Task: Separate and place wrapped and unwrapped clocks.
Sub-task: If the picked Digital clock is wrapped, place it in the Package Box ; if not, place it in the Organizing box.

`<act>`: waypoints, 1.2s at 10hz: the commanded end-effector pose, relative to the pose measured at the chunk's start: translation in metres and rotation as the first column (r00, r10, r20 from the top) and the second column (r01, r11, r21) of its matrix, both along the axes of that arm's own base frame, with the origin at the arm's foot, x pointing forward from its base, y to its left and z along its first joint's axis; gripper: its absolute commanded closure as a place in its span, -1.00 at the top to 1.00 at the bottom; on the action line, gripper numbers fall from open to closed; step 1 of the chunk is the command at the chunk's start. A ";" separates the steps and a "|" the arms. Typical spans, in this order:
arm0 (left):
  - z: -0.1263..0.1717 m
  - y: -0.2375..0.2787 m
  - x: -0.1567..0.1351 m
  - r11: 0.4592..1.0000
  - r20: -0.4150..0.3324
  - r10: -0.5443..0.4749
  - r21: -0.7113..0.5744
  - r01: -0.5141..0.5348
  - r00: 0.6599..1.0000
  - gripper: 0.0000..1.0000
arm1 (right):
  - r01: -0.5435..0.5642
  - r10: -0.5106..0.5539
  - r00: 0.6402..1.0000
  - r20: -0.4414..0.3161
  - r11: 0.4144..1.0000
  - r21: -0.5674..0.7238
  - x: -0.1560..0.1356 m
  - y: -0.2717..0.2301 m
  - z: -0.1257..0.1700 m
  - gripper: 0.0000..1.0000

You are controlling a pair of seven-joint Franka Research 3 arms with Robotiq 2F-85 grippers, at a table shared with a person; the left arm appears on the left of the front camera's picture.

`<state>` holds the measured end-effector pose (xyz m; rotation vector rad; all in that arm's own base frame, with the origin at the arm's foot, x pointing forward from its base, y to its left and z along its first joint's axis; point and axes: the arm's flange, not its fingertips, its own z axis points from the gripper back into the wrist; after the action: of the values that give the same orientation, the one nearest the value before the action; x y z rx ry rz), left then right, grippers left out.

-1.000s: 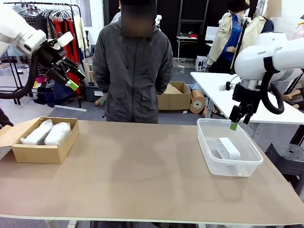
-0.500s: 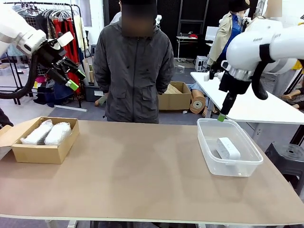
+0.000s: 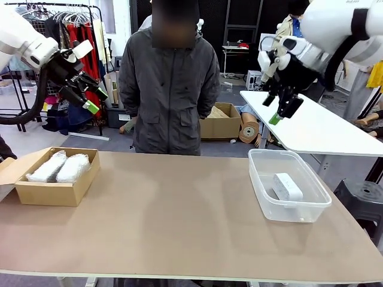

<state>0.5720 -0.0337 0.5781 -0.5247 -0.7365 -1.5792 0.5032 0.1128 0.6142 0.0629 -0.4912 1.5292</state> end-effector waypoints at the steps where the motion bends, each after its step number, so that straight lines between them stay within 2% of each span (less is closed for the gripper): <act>1: 0.001 0.002 -0.001 1.000 -0.002 0.004 0.014 -0.004 1.000 1.00 | -0.114 0.110 0.993 0.034 0.977 0.180 0.001 -0.015 0.005 1.00; 3: 0.001 0.002 -0.001 1.000 -0.002 0.004 0.014 -0.004 1.000 1.00 | -0.117 0.128 0.992 -0.010 0.932 0.343 0.007 -0.029 0.012 1.00; 5: 0.001 0.002 -0.001 1.000 -0.002 0.004 0.014 -0.004 1.000 1.00 | -0.092 0.128 0.990 -0.060 0.905 0.416 0.019 -0.041 0.011 1.00; 6: 0.001 0.002 -0.001 1.000 -0.002 0.004 0.014 -0.004 1.000 1.00 | -0.073 0.112 0.992 -0.062 0.893 0.445 0.026 -0.044 0.008 1.00; 10: 0.001 0.002 -0.001 1.000 -0.002 0.004 0.014 -0.004 1.000 1.00 | -0.009 0.089 0.987 -0.136 0.865 0.501 0.066 -0.069 0.009 1.00; 12: 0.001 0.002 -0.001 1.000 -0.002 0.004 0.014 -0.004 1.000 1.00 | 0.013 0.057 0.990 -0.132 0.878 0.479 0.081 -0.072 0.004 1.00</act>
<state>0.5720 -0.0336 0.5782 -0.5244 -0.7368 -1.5793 0.5749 0.0357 0.6110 0.5523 -0.7500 1.4105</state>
